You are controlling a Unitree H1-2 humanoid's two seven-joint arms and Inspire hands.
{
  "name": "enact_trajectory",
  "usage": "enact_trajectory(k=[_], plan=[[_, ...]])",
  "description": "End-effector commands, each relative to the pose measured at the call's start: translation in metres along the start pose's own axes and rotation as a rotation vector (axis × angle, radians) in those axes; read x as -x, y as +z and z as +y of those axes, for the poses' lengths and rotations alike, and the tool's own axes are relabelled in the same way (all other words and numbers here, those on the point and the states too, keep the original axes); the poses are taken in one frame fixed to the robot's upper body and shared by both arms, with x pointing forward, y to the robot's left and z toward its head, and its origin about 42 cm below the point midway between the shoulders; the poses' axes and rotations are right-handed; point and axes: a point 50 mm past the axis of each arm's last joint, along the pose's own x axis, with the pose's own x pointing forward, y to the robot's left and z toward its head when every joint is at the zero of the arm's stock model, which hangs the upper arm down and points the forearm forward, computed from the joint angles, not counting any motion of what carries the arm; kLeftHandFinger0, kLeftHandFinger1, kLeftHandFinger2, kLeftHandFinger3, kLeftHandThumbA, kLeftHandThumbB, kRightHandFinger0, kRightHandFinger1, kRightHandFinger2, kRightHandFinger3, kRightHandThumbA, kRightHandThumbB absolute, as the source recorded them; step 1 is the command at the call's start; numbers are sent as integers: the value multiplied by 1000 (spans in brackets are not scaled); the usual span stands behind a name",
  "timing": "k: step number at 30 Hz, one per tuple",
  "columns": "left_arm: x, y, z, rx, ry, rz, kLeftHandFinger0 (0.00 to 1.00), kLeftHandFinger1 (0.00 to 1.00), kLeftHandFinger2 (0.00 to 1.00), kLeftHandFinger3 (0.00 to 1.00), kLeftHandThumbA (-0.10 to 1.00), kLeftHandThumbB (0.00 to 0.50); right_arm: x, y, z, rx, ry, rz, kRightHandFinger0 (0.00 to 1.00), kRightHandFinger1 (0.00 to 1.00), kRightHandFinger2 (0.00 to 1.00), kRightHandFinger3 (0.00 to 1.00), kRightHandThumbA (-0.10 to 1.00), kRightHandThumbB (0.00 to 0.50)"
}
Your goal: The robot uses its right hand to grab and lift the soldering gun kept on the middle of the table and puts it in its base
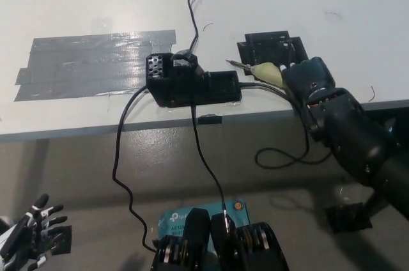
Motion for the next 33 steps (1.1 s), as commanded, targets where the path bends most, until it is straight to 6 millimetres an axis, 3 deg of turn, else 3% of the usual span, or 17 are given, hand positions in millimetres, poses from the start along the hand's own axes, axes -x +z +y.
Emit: enact_trajectory(k=[1,4,7,10,11,14,15,18,19,21,24,26,29,30,31,32,33], plan=[[4,12,14,-69,-9,-19,1000,1000,1000,1000,1000,298,9,-11,88,-50,231,33,158,586,675,987,147,0],[6,14,14,-82,-11,-12,1000,1000,1000,1000,1000,299,10,-14,81,-93,145,6,144,589,819,784,-1,0],[6,13,14,-89,-7,-11,1000,1000,1000,1000,1000,304,11,-17,71,-130,66,-6,104,536,777,659,50,0],[5,12,13,-95,-13,-13,989,1000,1000,1000,1000,313,14,-26,59,-229,-47,-16,36,470,709,412,8,0],[4,12,13,-91,-11,-12,982,1000,1000,1000,1000,310,15,-28,54,-255,-91,-19,45,425,649,382,-90,0],[5,12,13,-85,-11,-7,994,1000,1000,1000,1000,293,19,-36,37,-299,-224,-11,0,304,551,357,-47,0],[5,13,14,-88,-9,-6,1000,1000,1000,1000,1000,284,19,-38,31,-321,-282,-13,0,241,488,262,-66,0],[5,13,14,-93,-6,-8,1000,1000,1000,1000,1000,284,21,-44,23,-335,-361,-17,0,278,563,176,-100,0],[5,12,13,-90,-5,-7,1000,1000,1000,1000,1000,279,22,-47,15,-331,-452,-47,0,251,536,82,-100,55],[8,11,13,-88,-4,-7,988,1000,1000,1000,1000,280,24,-50,7,-370,-447,-50,0,235,572,92,-100,0],[7,10,15,-91,0,-2,965,996,1000,1000,1000,280,26,-56,-5,-423,-479,-50,0,190,536,197,-100,20],[6,12,15,-95,2,-1,972,1000,1000,1000,1000,284,26,-62,-10,-434,-507,-58,0,152,500,104,-100,0],[6,7,12,-82,-1,5,969,991,1000,1000,1000,284,28,-69,-20,-471,-519,-49,0,183,541,461,-100,0],[6,7,12,-76,0,5,965,988,1000,1000,1000,284,29,-70,-22,-483,-533,-56,0,139,482,507,-100,0],[7,7,12,-73,3,9,955,987,1000,1000,1000,284,30,-71,-25,-490,-555,-63,0,96,422,499,-100,0],[6,6,12,-69,4,10,950,984,1000,1000,1000,301,32,-74,-32,-516,-576,-71,0,64,406,193,-100,5],[5,5,12,-76,4,10,948,984,1000,1000,1000,301,32,-75,-33,-528,-583,-76,0,93,476,138,-100,0]])
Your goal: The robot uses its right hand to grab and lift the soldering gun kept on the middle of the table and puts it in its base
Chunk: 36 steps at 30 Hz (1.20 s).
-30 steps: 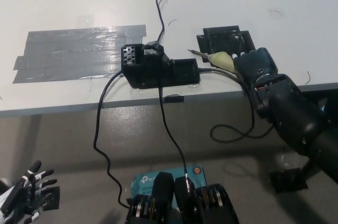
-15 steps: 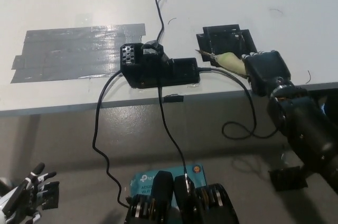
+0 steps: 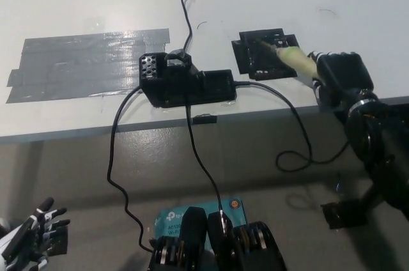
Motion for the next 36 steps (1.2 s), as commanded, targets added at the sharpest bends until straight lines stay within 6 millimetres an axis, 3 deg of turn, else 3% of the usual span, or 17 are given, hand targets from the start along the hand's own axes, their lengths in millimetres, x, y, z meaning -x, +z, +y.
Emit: enact_trajectory(k=[1,4,5,9,11,14,17,18,20,23,24,25,26,29,31,33,36], plan=[[6,5,12,-39,19,-5,947,986,1000,1000,1000,294,-11,2,-49,-70,-171,-79,0,133,543,144,-100,0],[5,5,12,-49,13,-7,946,996,1000,1000,1000,286,-10,2,-57,-94,-156,-149,0,249,675,515,-100,0],[4,5,11,-48,12,-3,944,996,1000,1000,1000,292,-9,1,-59,-101,-140,-202,0,278,688,547,-100,1],[4,5,11,-53,8,-2,963,1000,1000,1000,1000,315,-5,7,-65,8,-47,-404,0,285,624,466,-100,77],[4,5,11,-53,12,-1,951,996,1000,1000,1000,308,-1,12,-66,61,-36,-469,0,291,622,418,-100,8],[3,5,10,-62,11,0,943,993,1000,1000,1000,307,2,15,-66,104,-37,-516,0,169,499,291,-100,0],[1,5,6,-66,-2,6,951,1000,1000,1000,1000,326,4,15,-69,192,-20,-576,0,208,565,314,-100,0],[1,4,6,-62,-6,-2,946,997,1000,1000,1000,329,3,16,-75,242,-28,-561,0,159,487,562,96,17],[1,4,5,-62,-5,0,945,993,1000,1000,1000,316,2,15,-82,291,-27,-556,0,96,394,377,-70,28],[2,5,3,-64,-4,7,960,999,998,1000,1000,302,-2,11,-92,305,-56,-557,0,66,403,184,-100,0],[1,5,3,-57,-5,9,974,1000,1000,1000,1000,306,-6,11,-96,326,-49,-528,0,67,431,232,-100,0],[2,5,3,-61,-2,12,974,995,996,1000,1000,307,-8,11,-101,334,-58,-523,0,60,434,166,-100,0],[1,5,3,-62,-2,8,971,995,997,1000,1000,305,-10,13,-113,316,-78,-496,0,110,486,175,64,0],[1,5,3,-62,-5,6,967,996,1000,1000,1000,294,-13,14,-120,282,-137,-499,0,114,479,89,-99,0],[1,6,3,-65,-11,-3,966,996,1000,1000,1000,282,-17,15,-128,276,-170,-478,0,133,492,26,-100,0],[1,1,0,-51,-16,4,954,981,1000,1000,1000,292,-16,14,-129,266,-187,-464,0,211,524,153,-100,42],[0,0,0,-56,-15,3,916,963,988,1000,1000,310,-19,15,-135,256,-202,-427,0,152,473,209,-100,58]])
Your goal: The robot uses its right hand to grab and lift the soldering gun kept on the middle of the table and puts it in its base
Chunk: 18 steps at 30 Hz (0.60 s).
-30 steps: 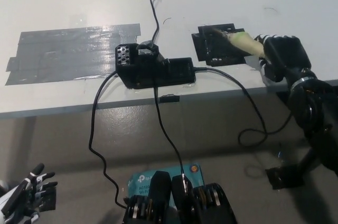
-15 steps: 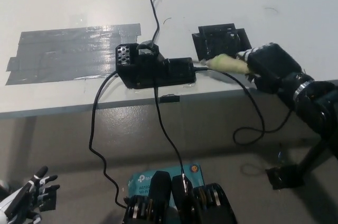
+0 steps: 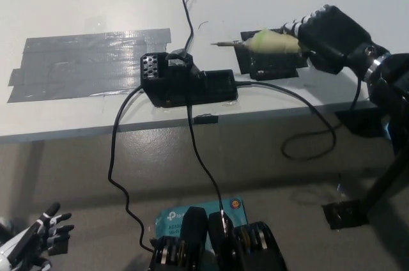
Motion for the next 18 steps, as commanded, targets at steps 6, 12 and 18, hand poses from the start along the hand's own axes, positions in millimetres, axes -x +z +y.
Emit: enact_trajectory(k=[6,12,18], plan=[[3,4,5,-25,6,-13,942,980,1000,1000,1000,306,-15,-6,-50,40,-133,70,0,91,438,211,-100,55],[0,6,3,-32,-4,-13,922,960,984,1000,1000,315,-13,-1,-50,8,-131,37,0,100,474,229,-100,78],[-2,6,1,-31,-7,-21,917,961,987,1000,1000,302,-20,10,-52,28,-98,11,0,98,495,281,-100,19]])
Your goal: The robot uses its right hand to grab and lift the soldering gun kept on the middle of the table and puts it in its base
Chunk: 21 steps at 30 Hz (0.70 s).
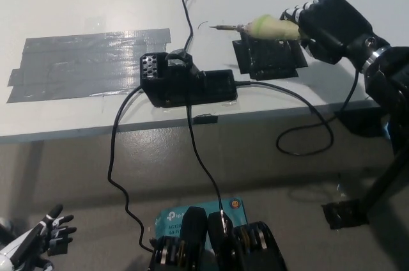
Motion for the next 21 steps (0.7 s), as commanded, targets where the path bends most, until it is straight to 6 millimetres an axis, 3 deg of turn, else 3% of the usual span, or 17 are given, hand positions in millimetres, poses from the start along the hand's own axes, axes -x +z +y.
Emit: enact_trajectory(k=[1,3,5,11,13,16,17,18,20,21], plan=[[1,7,5,-29,-2,-33,912,953,984,1000,1000,303,-15,5,-39,40,-73,-30,0,91,493,287,-100,17],[1,8,5,-36,6,-27,910,939,974,1000,1000,308,-20,11,-42,42,-85,-46,0,56,462,302,-100,34],[1,6,4,-39,5,-27,912,953,983,1000,1000,315,-23,17,-43,37,-95,-67,0,7,390,233,-100,33],[1,6,5,-38,2,-25,899,963,997,1000,1000,309,-27,29,-44,61,-89,-119,0,52,451,240,-100,28],[1,7,4,-37,4,-27,888,951,985,1000,1000,306,-29,32,-43,60,-52,-122,0,83,470,237,-100,3],[1,8,4,-43,4,-29,889,950,986,1000,1000,317,-31,37,-41,56,-37,-147,0,74,419,173,-100,0],[2,8,4,-41,3,-29,899,963,994,1000,1000,313,-31,40,-41,69,-32,-157,0,70,461,200,-100,34],[2,8,4,-40,2,-29,904,968,998,1000,1000,314,-32,41,-40,75,-30,-160,0,22,255,144,-100,29],[1,9,3,-39,4,-31,907,970,1000,1000,1000,315,-34,41,-40,91,-40,-176,0,0,329,206,-100,60],[0,10,3,-39,5,-31,907,971,1000,1000,1000,317,-34,42,-40,93,-40,-179,0,0,305,211,-100,57]])
